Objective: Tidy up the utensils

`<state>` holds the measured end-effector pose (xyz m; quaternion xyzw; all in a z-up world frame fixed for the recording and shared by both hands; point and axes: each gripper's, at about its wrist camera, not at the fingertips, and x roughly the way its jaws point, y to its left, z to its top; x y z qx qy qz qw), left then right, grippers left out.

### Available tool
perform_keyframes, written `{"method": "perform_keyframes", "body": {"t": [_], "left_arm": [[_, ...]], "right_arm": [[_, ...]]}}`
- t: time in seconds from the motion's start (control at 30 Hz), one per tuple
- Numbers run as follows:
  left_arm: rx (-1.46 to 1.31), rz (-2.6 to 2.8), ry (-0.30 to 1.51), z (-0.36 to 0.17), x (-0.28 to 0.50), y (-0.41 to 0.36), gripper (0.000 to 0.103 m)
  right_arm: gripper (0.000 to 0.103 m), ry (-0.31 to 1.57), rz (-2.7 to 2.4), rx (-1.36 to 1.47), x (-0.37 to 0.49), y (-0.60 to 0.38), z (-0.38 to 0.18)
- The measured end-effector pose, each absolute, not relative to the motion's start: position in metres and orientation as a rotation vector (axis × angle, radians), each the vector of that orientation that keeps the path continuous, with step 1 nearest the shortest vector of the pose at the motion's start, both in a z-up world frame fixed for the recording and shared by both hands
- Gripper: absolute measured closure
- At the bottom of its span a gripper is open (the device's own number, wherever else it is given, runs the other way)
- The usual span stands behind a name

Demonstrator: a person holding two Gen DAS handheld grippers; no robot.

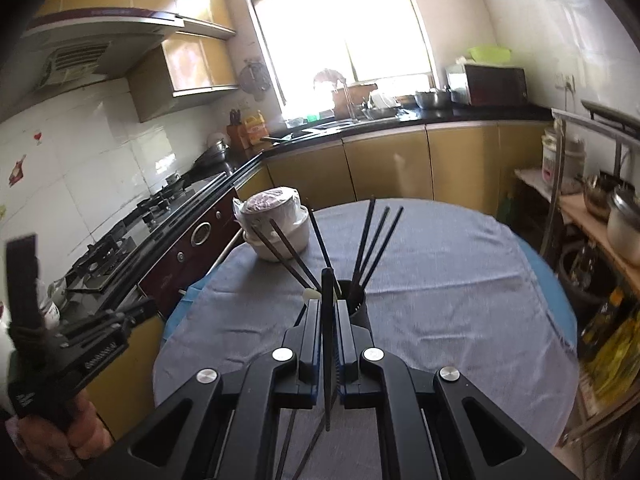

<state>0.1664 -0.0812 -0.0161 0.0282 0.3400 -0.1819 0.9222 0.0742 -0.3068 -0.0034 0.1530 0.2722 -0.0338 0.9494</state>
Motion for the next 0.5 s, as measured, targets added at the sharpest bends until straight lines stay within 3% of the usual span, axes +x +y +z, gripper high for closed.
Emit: {"method": "perform_keyframes", "body": {"t": [0.07, 0.13, 0.2, 0.5], "left_arm": [[0.062, -0.417, 0.707, -0.024, 0.173, -0.089, 0.098], [0.062, -0.474, 0.732, -0.037, 0.182, -0.099, 0.085], [0.053, -0.51, 0.763, -0.051, 0.191, -0.108, 0.046], [0.061, -0.575, 0.959, -0.124, 0.252, -0.152, 0.042]], "right_arm": [[0.097, 0.553, -0.069, 0.31, 0.075, -0.308, -0.004], [0.097, 0.551, -0.067, 0.307, 0.076, -0.306, -0.004], [0.097, 0.554, -0.066, 0.302, 0.077, -0.305, -0.007], [0.097, 0.609, -0.089, 0.336, 0.086, -0.316, -0.034]]}}
